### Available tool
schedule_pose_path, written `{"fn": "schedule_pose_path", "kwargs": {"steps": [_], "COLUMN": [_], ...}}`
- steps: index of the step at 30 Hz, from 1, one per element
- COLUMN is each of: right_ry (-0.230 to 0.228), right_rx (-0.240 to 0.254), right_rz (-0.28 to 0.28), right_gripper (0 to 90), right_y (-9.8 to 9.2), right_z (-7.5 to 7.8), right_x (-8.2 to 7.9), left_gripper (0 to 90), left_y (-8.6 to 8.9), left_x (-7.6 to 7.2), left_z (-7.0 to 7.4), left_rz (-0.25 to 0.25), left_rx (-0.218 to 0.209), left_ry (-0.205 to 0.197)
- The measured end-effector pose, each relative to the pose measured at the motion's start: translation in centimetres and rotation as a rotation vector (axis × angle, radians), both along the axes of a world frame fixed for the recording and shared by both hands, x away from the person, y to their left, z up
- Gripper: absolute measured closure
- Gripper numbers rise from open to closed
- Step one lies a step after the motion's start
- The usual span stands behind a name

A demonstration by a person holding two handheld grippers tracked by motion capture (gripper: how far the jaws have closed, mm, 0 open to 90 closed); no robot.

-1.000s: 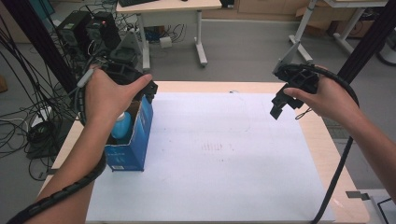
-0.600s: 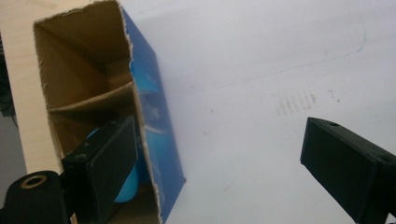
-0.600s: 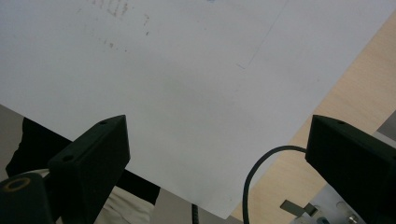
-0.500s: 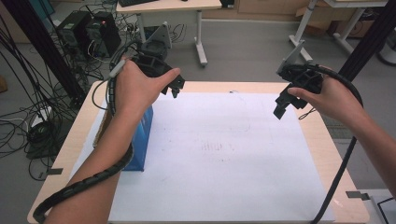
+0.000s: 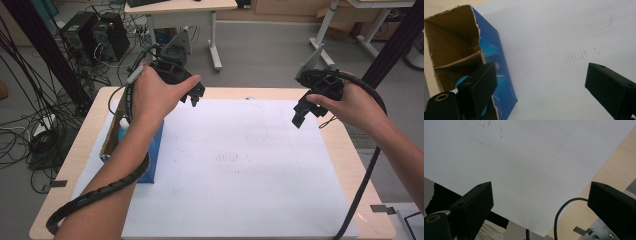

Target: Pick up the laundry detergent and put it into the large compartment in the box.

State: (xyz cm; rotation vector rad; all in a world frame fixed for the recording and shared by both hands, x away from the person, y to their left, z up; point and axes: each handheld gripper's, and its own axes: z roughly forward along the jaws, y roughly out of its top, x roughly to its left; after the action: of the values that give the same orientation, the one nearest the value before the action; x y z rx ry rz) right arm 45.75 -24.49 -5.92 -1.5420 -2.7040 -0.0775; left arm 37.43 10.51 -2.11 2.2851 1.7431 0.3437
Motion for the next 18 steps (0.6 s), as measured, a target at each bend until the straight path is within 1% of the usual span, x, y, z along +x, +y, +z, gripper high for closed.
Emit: {"fn": "schedule_pose_path", "kwargs": {"steps": [8,12,18], "right_ry": [0.002,0.002,0.004], "right_rx": [0.002,-0.002,-0.002], "right_rz": [0.002,0.005,0.006], "right_gripper": [6.6,6.5,6.6], "right_y": [0.15,0.2,0.27], "right_z": [-0.04,-0.09,-0.13], "right_x": [0.07,0.15,0.22], "left_gripper": [11.2,11.2,11.1], "left_y": [0.02,0.13,0.35], "left_x": [0.11,0.1,0.24], "left_z": [-0.24,-0.24,-0.43], "left_rz": [-0.001,0.0,0.005], "left_rx": [0.008,0.007,0.002], "left_ry": [0.008,0.007,0.015]}}
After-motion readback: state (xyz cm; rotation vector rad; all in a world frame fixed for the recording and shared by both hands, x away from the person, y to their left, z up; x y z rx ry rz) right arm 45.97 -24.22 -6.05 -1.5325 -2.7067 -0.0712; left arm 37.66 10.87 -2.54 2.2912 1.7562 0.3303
